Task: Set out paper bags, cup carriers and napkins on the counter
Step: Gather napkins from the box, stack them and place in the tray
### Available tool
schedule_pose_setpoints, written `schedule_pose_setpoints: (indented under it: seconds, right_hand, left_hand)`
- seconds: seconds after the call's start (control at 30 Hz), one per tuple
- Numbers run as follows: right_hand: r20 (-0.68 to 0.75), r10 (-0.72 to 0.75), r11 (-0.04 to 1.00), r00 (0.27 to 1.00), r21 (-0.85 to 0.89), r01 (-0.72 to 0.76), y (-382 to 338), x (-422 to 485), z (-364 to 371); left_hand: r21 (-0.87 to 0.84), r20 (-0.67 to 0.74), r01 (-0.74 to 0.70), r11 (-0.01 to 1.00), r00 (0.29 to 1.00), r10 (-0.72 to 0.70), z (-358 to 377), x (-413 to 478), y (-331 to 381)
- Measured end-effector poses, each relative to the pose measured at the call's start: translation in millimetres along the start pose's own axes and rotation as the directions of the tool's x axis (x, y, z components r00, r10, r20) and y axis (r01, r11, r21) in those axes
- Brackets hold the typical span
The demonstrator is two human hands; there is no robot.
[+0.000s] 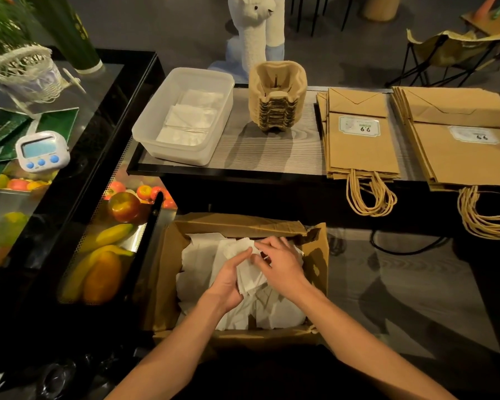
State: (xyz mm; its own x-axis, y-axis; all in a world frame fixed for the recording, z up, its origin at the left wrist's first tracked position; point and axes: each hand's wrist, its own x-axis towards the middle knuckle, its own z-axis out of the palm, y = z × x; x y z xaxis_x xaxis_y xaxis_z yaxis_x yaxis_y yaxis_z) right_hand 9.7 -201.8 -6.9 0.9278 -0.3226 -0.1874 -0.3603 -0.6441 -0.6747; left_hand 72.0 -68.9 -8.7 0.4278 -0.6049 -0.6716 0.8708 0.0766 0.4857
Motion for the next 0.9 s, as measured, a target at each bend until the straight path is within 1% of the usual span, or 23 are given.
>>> schedule_pose_setpoints:
  seconds: [0.07,0.1,0.13,0.17,0.2,0.23,0.27,0.33,0.4,0.43,0.47,0.53,0.57,0.6,0.63,0.7,0.73,0.77,0.83,0.9]
  right_hand:
    - [-0.015,-0.036,0.994,0.999,-0.101,0.034,-1.4,-1.3,-4.4]
    - [-0.013,-0.039,0.992,0.999,-0.121,0.038,-2.6,-1.7,-6.2]
    - [-0.006,-0.025,0.994,1.000,-0.102,0.024,-4.9,-2.5,-7.7]
    - [0.002,0.012,0.999,1.000,-0.030,-0.012,-6.7,-3.7,-7.8]
    - [0.016,0.068,0.994,0.998,0.083,-0.069,-9.1,-5.1,-8.2]
    - [0.038,0.127,0.967,0.991,0.219,-0.132,-12.0,-6.7,-10.0]
    - [0.080,0.186,0.918,0.979,0.341,-0.203,-14.4,-7.9,-11.6]
    - [0.212,0.278,0.782,0.937,0.516,-0.349,-21.3,-12.5,-15.7]
    - [0.334,0.297,0.611,0.894,0.653,-0.447,-24.3,-15.1,-16.6]
    - [0.369,0.284,0.540,0.885,0.701,-0.465,-24.5,-15.4,-15.0]
    - [0.377,0.278,0.508,0.884,0.723,-0.468,-22.7,-14.4,-12.7]
    - [0.341,0.288,0.511,0.895,0.736,-0.445,-21.8,-10.8,-14.5]
    - [0.320,0.287,0.506,0.903,0.750,-0.426,-22.8,-8.8,-19.6]
    - [0.310,0.281,0.477,0.908,0.776,-0.412,-22.5,-5.9,-24.8]
    - [0.306,0.273,0.417,0.912,0.817,-0.399,-23.7,-3.6,-31.6]
    - [0.302,0.276,0.263,0.912,0.889,-0.374,-30.1,-0.9,-45.6]
    - [0.295,0.261,0.227,0.919,0.907,-0.356,-34.5,-0.4,-51.2]
    - [0.283,0.235,0.236,0.930,0.911,-0.337,-40.7,-0.6,-56.7]
    - [0.238,0.178,0.336,0.955,0.897,-0.287,-54.8,-0.8,-67.0]
    - [0.152,0.165,0.423,0.975,0.882,-0.209,-65.7,3.1,-79.9]
  left_hand:
    - [-0.038,-0.021,-0.018,0.999,1.000,0.017,-0.9,1.0,2.3]
    - [-0.048,-0.027,-0.028,0.998,0.999,0.027,-0.9,1.1,3.6]
    - [-0.049,-0.034,-0.038,0.998,0.999,0.036,-0.4,1.0,5.0]
    - [-0.052,-0.042,-0.044,0.998,0.998,0.041,0.8,1.2,6.2]
    - [-0.056,-0.053,-0.048,0.997,0.998,0.045,3.2,1.0,7.5]
    - [-0.061,-0.078,-0.052,0.997,0.996,0.047,6.2,0.7,8.7]
    - [-0.071,-0.104,-0.057,0.996,0.993,0.050,9.9,0.1,10.4]
    - [-0.094,-0.149,-0.081,0.992,0.987,0.067,15.0,0.6,13.1]
    - [-0.076,-0.182,-0.130,0.989,0.977,0.115,20.8,0.9,15.6]
    - [-0.057,-0.193,-0.167,0.984,0.969,0.153,23.7,1.5,16.7]
    - [-0.031,-0.196,-0.201,0.979,0.962,0.192,27.8,0.6,18.4]
    - [0.049,-0.181,-0.262,0.964,0.947,0.266,37.8,-3.8,23.3]
    - [0.095,-0.151,-0.293,0.951,0.940,0.304,41.5,-5.9,25.5]
    - [0.139,-0.120,-0.320,0.937,0.934,0.337,45.2,-7.9,27.8]
    - [0.175,-0.102,-0.342,0.923,0.926,0.363,47.8,-9.1,30.5]
    - [0.235,-0.080,-0.388,0.891,0.906,0.415,54.9,-12.7,38.0]
    - [0.258,-0.064,-0.405,0.877,0.899,0.434,59.7,-15.1,42.8]
    - [0.274,-0.047,-0.422,0.864,0.892,0.450,64.7,-17.5,47.3]
    - [0.316,0.002,-0.461,0.829,0.874,0.486,74.7,-21.4,56.6]
    - [0.351,0.051,-0.497,0.793,0.856,0.514,83.4,-25.4,68.0]
